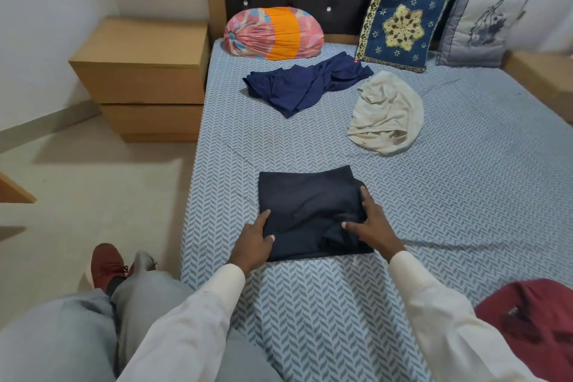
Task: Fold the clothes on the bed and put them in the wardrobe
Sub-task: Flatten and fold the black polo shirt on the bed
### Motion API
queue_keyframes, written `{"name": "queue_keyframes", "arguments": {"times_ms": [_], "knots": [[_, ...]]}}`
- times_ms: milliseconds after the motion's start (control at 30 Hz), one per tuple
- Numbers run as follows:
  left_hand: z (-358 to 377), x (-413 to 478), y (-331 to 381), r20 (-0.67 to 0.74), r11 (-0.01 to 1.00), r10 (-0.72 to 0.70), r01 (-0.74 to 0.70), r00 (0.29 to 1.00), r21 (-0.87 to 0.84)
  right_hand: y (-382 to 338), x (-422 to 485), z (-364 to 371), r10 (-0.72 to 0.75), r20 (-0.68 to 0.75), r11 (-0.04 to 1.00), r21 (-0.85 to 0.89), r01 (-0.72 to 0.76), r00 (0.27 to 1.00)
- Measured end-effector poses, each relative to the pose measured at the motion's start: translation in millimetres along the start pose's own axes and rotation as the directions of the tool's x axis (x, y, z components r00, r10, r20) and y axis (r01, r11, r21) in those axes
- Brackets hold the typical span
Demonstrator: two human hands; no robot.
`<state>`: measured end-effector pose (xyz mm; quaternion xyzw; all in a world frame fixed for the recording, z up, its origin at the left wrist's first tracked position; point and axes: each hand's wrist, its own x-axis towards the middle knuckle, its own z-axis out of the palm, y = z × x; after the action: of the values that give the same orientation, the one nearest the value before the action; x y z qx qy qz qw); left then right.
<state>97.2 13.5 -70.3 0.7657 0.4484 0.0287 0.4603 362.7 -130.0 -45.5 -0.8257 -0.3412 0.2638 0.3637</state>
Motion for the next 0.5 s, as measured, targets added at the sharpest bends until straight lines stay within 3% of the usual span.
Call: {"name": "queue_keyframes", "arguments": {"times_ms": [233, 500], "knots": [[2, 5, -4, 0.038, 0.997, 0.022, -0.019, 0.999, -0.074, 7, -17, -27, 0.185, 0.044, 0.959, 0.210, -0.191, 0.982], [1, 3, -3, 0.049, 0.981, 0.043, -0.033, 0.998, -0.192, 17, -19, -20, 0.275, 0.007, 0.957, 0.088, -0.275, 0.961]]}}
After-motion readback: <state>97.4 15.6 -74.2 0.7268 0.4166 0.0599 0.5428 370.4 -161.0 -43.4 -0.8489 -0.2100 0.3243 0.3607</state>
